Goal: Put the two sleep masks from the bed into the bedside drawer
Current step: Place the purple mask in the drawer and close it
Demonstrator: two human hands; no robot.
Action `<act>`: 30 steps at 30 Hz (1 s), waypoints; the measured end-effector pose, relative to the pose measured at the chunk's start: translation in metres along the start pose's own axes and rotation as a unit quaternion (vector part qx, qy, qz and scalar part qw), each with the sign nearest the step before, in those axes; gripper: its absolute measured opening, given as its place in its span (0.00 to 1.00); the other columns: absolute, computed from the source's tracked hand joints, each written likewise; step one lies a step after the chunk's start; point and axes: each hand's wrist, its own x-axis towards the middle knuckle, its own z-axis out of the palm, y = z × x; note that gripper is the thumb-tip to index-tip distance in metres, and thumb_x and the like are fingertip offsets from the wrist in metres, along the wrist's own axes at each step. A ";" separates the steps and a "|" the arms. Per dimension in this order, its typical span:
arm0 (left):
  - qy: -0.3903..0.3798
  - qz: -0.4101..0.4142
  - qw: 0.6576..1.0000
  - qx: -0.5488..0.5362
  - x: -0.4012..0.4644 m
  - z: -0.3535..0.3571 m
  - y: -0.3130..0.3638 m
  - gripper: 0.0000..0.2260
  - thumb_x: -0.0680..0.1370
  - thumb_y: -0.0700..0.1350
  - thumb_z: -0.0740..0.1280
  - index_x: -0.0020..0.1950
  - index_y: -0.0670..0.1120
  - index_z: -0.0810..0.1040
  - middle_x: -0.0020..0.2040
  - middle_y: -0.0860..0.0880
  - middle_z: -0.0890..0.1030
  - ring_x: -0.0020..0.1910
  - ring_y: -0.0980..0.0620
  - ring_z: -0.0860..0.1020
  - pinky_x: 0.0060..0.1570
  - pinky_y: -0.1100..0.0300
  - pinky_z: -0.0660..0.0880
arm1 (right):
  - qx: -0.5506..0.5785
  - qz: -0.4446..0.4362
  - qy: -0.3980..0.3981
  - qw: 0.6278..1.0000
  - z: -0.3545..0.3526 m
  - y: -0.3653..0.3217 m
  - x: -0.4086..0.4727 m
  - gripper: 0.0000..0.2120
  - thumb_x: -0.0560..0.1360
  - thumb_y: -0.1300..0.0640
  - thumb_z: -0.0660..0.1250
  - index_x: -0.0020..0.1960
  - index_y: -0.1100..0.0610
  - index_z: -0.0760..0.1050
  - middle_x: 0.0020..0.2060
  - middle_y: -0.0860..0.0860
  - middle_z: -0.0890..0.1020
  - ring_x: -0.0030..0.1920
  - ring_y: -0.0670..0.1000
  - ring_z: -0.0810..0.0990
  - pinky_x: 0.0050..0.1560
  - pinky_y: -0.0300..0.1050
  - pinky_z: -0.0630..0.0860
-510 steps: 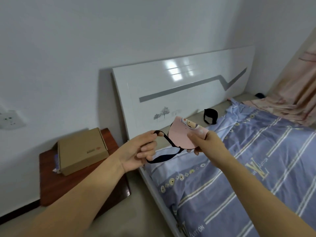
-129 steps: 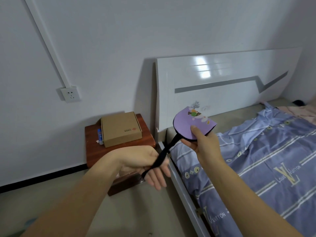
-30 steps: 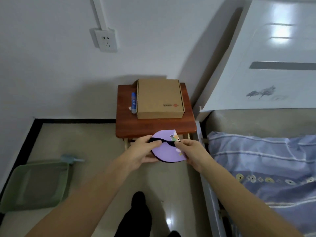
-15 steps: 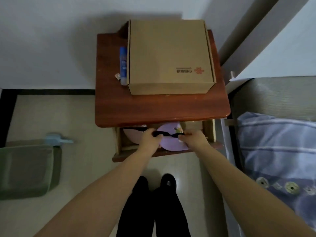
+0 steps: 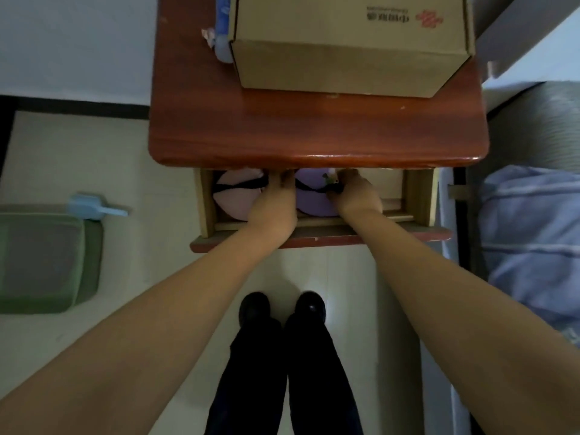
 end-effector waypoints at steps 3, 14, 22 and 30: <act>-0.010 -0.015 0.999 -0.030 -0.016 -0.012 -0.004 0.24 0.77 0.39 0.59 0.73 0.45 0.60 0.68 0.39 0.68 0.57 0.40 0.74 0.52 0.51 0.74 | -0.018 0.025 -0.022 0.999 -0.008 0.003 -0.009 0.18 0.77 0.50 0.60 0.65 0.56 0.68 0.59 0.59 0.78 0.57 0.60 0.77 0.57 0.58 0.76; -0.064 -0.405 0.675 -0.613 -0.111 -0.049 -0.007 0.07 0.79 0.38 0.58 0.54 0.38 0.73 0.43 0.39 0.79 0.42 0.45 0.79 0.43 0.53 0.76 | 0.501 0.197 -0.126 0.833 -0.049 0.045 -0.125 0.12 0.81 0.56 0.56 0.50 0.64 0.72 0.48 0.62 0.81 0.44 0.57 0.83 0.42 0.48 0.80; -0.003 -0.385 0.355 -0.852 -0.101 -0.078 -0.006 0.20 0.74 0.32 0.51 0.66 0.37 0.65 0.67 0.35 0.68 0.69 0.34 0.66 0.71 0.39 0.60 | 0.734 0.207 -0.185 0.620 -0.067 0.045 -0.116 0.21 0.79 0.61 0.57 0.71 0.66 0.61 0.65 0.64 0.71 0.66 0.63 0.72 0.65 0.57 0.70; -0.004 -0.354 0.375 -0.857 -0.064 -0.120 0.003 0.27 0.75 0.34 0.52 0.74 0.37 0.54 0.74 0.36 0.60 0.74 0.35 0.58 0.74 0.42 0.54 | 0.744 0.188 -0.174 0.617 -0.101 0.012 -0.095 0.24 0.78 0.67 0.54 0.73 0.66 0.55 0.70 0.65 0.65 0.68 0.65 0.69 0.65 0.60 0.70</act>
